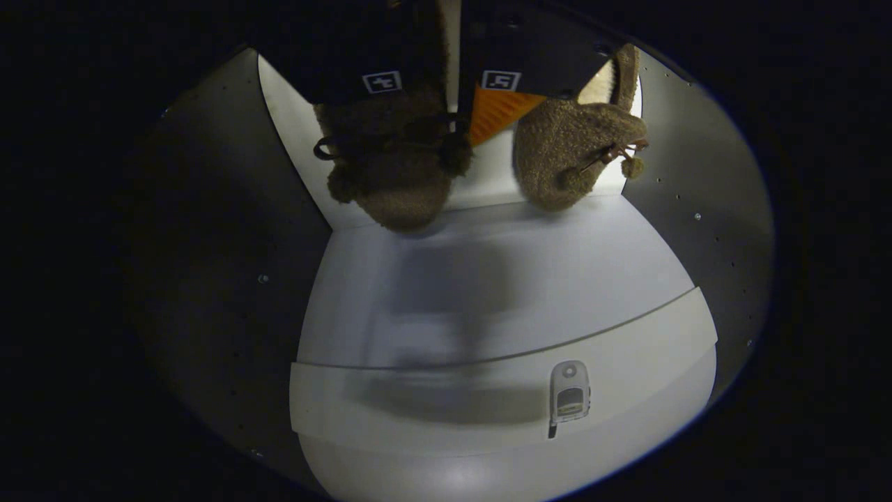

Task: Open the shoe cabinet door, grab the shoes and put them into the shoe cabinet, then close the shoe cabinet door.

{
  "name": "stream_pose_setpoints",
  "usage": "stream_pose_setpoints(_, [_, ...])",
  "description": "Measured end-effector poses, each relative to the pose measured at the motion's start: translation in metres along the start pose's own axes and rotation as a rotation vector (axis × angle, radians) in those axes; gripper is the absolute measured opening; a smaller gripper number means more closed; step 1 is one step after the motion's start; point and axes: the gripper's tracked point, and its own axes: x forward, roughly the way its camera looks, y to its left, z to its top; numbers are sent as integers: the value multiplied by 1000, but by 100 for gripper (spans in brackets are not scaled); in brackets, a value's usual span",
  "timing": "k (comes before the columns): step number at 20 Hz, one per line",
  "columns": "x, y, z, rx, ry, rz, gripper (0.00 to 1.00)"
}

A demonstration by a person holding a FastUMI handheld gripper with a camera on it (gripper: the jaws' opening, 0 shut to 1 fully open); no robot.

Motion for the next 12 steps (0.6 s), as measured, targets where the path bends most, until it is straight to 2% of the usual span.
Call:
stream_pose_setpoints(4, [-25,3,-10,1,-12,27,49])
stream_pose_setpoints(5, [-32,3,-13,1,-25,34,50])
stream_pose_setpoints(6, [-42,6,-14,3,-47,46,55])
stream_pose_setpoints(8, [-66,11,-13,2,-107,74,68])
stream_pose_setpoints(12, [-119,11,-28,-25,-181,88,82])
